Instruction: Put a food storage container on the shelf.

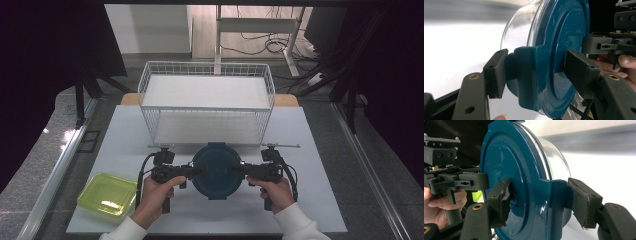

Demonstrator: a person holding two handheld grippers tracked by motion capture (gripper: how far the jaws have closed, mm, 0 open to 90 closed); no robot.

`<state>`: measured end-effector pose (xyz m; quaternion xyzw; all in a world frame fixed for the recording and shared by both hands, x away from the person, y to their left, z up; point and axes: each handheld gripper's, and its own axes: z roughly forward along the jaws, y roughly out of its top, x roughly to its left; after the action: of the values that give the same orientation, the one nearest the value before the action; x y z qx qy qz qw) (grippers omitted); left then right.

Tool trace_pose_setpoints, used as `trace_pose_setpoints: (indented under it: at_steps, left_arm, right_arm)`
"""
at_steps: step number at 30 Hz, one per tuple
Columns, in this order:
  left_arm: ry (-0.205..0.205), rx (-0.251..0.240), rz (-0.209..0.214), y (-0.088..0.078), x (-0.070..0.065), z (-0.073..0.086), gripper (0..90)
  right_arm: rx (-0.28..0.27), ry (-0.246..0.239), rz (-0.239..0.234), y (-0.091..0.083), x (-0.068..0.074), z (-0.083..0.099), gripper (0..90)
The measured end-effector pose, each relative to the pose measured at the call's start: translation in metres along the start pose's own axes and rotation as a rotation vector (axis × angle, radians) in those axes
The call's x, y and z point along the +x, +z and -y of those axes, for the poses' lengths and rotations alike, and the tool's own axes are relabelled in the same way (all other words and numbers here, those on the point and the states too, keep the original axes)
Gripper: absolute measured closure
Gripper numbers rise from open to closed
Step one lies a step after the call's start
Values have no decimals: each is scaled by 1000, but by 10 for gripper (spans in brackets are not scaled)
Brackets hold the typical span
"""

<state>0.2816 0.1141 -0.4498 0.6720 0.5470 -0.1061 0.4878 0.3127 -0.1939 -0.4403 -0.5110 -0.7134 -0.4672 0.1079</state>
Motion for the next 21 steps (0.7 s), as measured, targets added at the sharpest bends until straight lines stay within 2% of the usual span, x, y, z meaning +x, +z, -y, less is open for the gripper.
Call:
trace_pose_setpoints:
  at_steps: [12,21]
  left_arm:
    - [23,-29,5,-10,-10,-19,374]
    - [58,-45,6,-16,-21,-35,375]
  right_arm:
    - [-22,-30,-2,-8,12,-20,371]
    - [-47,-47,-5,-16,19,-34,371]
